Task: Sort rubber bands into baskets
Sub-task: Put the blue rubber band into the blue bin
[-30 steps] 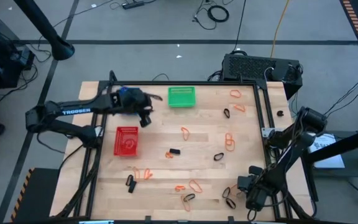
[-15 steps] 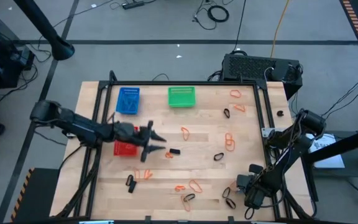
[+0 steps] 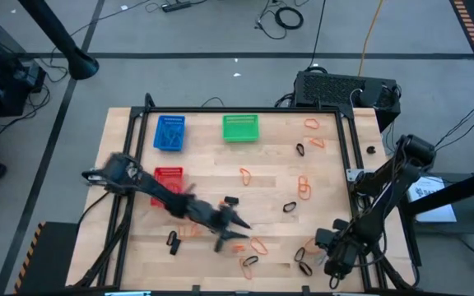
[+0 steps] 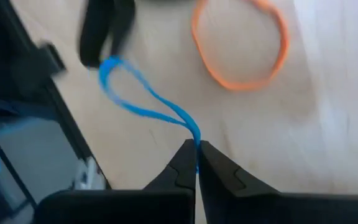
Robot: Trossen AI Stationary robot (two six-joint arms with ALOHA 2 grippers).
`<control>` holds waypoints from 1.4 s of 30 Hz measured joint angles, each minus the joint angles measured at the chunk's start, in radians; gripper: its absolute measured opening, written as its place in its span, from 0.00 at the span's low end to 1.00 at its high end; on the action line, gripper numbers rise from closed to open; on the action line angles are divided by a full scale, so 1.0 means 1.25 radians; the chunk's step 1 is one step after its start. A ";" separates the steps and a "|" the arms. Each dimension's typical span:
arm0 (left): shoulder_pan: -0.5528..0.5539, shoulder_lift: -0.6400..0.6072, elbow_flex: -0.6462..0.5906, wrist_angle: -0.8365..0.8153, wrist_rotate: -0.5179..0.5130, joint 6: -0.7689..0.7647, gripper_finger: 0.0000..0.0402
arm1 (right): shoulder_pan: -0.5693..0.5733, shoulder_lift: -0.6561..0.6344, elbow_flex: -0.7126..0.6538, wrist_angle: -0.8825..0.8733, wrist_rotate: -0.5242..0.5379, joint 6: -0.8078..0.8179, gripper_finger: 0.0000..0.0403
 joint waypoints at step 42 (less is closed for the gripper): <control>0.166 0.267 0.505 -0.275 0.126 -0.227 0.37 | -0.141 -0.017 0.005 -0.071 0.614 -0.533 0.00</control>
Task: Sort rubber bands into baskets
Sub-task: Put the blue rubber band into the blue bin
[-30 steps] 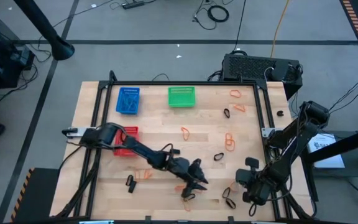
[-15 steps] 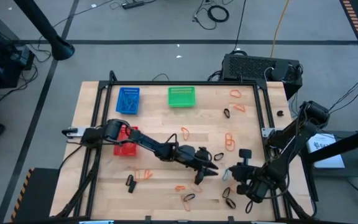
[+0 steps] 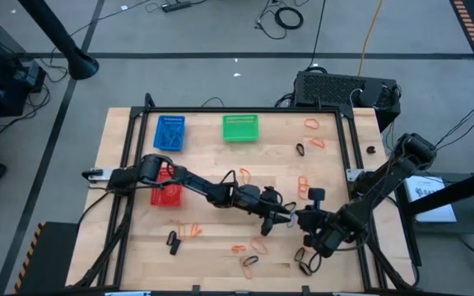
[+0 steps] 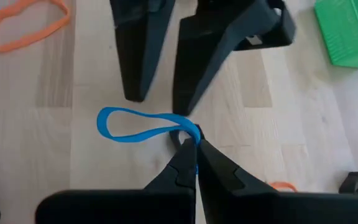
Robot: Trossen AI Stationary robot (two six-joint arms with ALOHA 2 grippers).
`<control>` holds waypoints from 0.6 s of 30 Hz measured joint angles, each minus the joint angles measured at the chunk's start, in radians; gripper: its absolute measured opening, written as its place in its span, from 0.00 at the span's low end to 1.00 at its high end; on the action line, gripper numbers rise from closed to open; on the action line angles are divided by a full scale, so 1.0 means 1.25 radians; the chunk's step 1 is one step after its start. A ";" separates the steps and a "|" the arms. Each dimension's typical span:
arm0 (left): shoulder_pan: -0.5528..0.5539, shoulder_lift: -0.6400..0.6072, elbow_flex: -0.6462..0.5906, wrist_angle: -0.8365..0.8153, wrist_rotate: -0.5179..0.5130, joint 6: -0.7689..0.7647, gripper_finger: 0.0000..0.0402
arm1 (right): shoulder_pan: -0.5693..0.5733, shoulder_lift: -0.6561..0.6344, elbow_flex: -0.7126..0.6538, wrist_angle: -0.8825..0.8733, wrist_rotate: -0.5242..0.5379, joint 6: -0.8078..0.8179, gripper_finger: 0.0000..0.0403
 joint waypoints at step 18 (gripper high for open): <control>0.001 0.000 0.000 -0.031 -0.055 0.021 0.37 | -0.028 0.000 0.000 0.019 -0.004 -0.036 0.00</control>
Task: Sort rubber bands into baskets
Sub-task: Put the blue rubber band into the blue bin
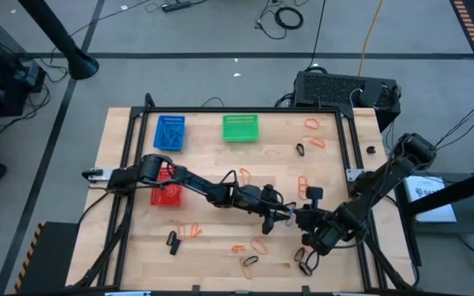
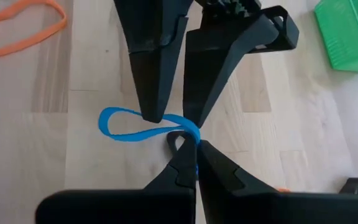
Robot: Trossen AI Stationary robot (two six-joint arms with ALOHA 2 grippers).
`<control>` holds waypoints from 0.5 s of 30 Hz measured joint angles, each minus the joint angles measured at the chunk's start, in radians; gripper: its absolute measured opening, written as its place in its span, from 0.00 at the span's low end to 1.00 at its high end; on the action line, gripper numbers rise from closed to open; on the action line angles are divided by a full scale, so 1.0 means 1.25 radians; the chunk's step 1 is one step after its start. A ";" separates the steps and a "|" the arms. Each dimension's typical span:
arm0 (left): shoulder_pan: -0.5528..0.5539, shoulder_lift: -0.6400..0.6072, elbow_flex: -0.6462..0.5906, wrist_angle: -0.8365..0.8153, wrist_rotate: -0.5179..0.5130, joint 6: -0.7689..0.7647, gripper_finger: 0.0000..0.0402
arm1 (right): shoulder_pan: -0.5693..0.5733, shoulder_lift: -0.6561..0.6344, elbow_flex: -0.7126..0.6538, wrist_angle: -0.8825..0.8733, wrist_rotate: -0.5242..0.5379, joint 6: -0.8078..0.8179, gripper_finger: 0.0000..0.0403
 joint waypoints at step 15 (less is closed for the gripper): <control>0.000 0.000 0.000 0.003 0.002 0.029 0.25 | -0.043 0.000 0.001 0.051 -0.002 -0.063 0.00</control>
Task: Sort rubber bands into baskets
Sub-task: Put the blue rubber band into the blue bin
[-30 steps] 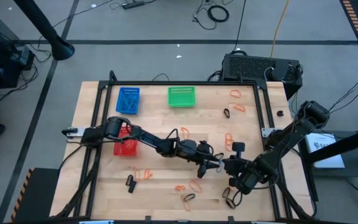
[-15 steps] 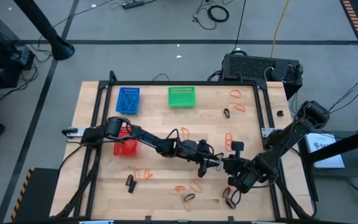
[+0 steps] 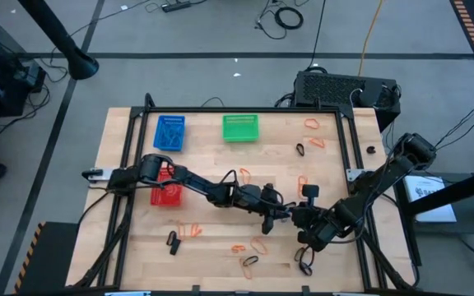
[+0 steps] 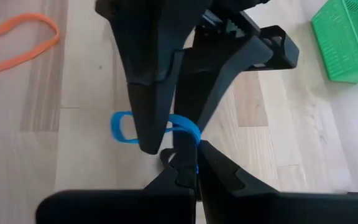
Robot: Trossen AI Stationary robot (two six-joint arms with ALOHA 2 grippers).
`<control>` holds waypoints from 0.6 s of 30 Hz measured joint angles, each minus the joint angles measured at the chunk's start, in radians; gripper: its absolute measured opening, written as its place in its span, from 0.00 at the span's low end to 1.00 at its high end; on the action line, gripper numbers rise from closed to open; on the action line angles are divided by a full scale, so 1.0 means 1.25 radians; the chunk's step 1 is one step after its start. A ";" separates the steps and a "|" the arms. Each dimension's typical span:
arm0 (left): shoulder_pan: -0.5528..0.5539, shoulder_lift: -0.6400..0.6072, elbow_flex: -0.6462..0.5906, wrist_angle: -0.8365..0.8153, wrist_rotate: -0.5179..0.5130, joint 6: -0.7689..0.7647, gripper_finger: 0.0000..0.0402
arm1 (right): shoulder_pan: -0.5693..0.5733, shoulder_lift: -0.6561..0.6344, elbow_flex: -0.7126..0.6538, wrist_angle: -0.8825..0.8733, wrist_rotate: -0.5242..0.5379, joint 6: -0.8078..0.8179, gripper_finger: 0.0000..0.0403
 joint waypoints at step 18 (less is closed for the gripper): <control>0.008 0.000 0.000 -0.009 0.035 0.029 0.01 | 0.000 0.000 0.000 -0.003 -0.006 0.020 0.23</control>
